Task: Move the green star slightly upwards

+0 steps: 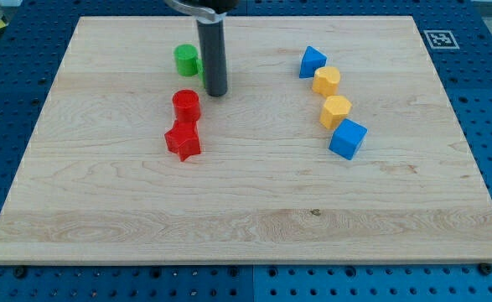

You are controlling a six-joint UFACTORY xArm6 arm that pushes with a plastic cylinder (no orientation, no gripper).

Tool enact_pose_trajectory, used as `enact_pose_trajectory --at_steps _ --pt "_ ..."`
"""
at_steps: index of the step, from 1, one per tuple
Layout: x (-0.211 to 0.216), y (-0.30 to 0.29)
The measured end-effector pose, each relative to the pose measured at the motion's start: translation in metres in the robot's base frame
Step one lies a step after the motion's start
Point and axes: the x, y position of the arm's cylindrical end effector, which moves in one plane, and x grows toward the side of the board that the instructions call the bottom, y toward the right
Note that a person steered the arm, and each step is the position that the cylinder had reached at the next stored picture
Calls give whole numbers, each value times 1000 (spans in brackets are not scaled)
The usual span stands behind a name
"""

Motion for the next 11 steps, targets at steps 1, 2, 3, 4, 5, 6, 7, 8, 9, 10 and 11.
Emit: enact_pose_trajectory --at_steps 1,2,3,4,5,6,7,8,9,10,11 --pt "-11 17" --pt "-15 19" --pt "3 18" --pt "10 -9" --pt "7 -27" --pt "5 -27" --pt "-11 -19" --pt "-16 1" --pt "-16 23" --pt "-16 32" --pt "-16 27"
